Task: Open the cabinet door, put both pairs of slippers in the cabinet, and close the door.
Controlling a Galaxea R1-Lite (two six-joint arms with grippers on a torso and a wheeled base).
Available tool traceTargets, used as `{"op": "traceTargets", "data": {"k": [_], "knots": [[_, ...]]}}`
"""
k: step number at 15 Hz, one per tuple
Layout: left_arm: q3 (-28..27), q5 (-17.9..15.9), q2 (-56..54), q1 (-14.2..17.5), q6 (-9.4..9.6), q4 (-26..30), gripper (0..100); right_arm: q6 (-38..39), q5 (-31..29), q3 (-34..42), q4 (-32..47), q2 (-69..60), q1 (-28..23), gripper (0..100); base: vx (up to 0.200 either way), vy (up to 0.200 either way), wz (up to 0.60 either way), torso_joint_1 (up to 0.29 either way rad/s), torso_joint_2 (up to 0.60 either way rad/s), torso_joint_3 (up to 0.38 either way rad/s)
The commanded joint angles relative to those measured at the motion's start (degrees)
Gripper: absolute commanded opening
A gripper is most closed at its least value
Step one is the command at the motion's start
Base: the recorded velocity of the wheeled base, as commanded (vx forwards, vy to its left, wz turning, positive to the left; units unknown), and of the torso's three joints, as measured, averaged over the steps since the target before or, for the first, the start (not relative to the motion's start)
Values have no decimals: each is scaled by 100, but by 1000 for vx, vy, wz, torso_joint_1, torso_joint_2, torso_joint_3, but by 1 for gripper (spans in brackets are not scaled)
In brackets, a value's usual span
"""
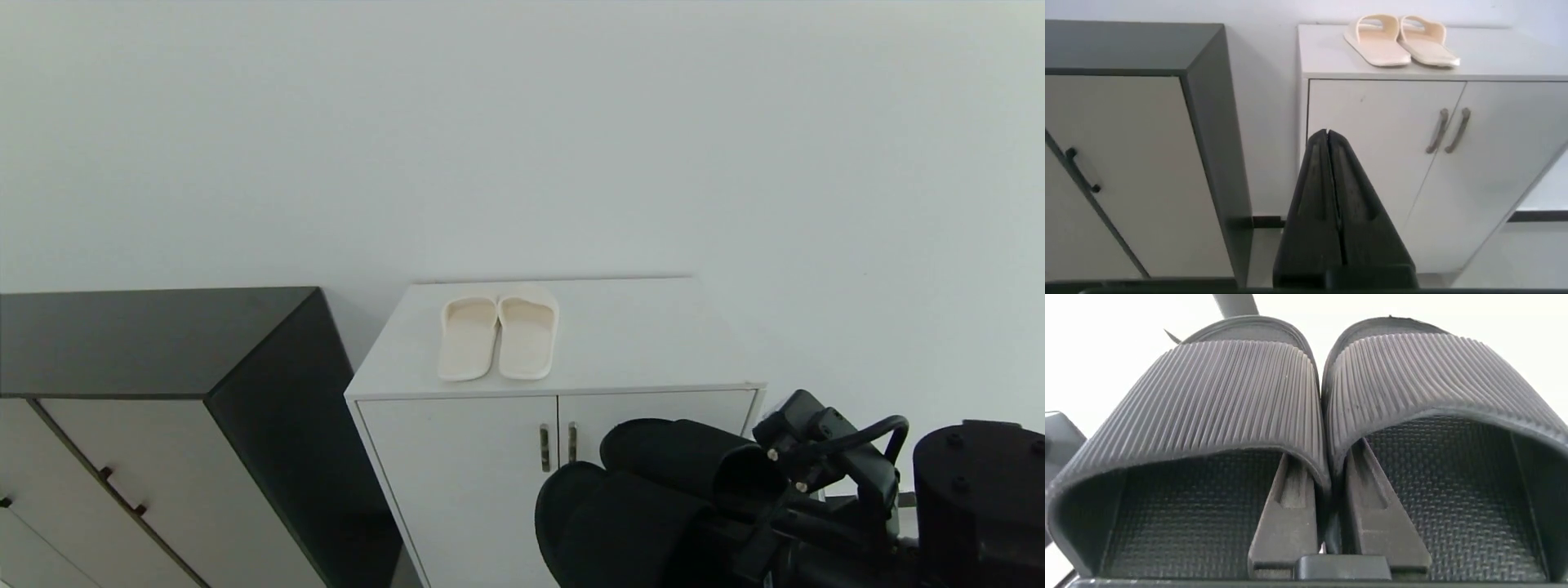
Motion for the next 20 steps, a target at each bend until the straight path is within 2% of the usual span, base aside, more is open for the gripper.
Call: {"op": "traceTargets", "data": {"k": [1,3,11,15,16,20], "knots": [[0,21,-1,2,16,1,0,-10,1,27,3,-46,-41,0,0,0,0,0,0,0],[0,21,-1,2,122,1,0,-10,27,88,3,-20,-41,0,0,0,0,0,0,0],[0,21,-1,2,113,-8,0,-10,36,141,3,-28,21,0,0,0,0,-5,8,6],[0,-23,-1,2,131,1,0,-62,27,176,3,-11,162,0,0,0,0,-150,350,193],[0,-23,-1,2,122,19,100,-62,27,229,3,-11,162,0,0,0,0,-188,417,237],[0,-31,-1,2,210,10,100,-141,27,282,3,-46,170,0,0,0,0,-221,527,301]]}}
